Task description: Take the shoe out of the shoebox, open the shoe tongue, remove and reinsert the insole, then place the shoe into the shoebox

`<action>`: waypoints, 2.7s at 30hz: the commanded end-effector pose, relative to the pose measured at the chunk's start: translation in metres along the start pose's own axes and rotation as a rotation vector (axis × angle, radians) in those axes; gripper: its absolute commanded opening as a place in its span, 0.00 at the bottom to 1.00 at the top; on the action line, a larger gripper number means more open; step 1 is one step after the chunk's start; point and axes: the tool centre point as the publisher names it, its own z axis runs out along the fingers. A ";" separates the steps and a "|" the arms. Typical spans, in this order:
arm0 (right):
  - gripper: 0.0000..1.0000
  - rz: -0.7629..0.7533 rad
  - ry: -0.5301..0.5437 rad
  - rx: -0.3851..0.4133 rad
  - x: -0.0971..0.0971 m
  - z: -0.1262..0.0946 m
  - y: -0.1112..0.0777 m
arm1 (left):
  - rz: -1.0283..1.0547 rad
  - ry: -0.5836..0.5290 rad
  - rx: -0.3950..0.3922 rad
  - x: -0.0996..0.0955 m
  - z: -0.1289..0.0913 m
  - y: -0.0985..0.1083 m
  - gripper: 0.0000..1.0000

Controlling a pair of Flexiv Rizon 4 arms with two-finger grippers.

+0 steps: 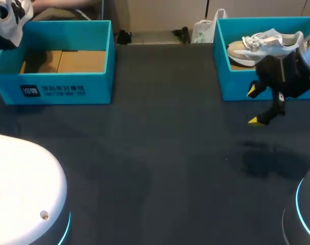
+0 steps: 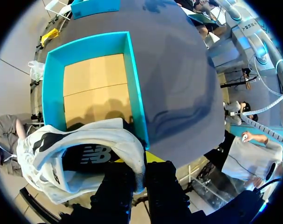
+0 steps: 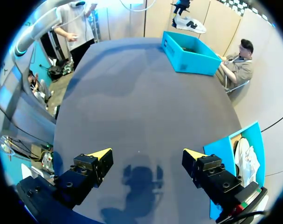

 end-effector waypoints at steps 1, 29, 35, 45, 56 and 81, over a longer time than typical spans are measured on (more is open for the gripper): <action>1.00 0.001 -0.001 0.003 0.000 0.000 0.000 | 0.001 0.000 -0.002 0.001 -0.002 0.001 0.00; 1.00 0.001 -0.001 0.003 0.000 0.000 0.000 | 1.189 0.028 -0.346 -0.005 -0.029 0.028 0.00; 1.00 0.001 -0.001 0.003 0.000 0.000 0.000 | 1.189 0.028 -0.346 -0.005 -0.029 0.028 0.00; 1.00 0.001 -0.001 0.003 0.000 0.000 0.000 | 1.189 0.028 -0.346 -0.005 -0.029 0.028 0.00; 1.00 0.001 -0.001 0.003 0.000 0.000 0.000 | 1.211 0.018 -0.337 -0.007 -0.029 0.029 0.00; 1.00 0.001 -0.001 0.003 0.000 0.000 0.000 | 1.474 -0.009 -0.404 -0.037 -0.007 0.027 0.00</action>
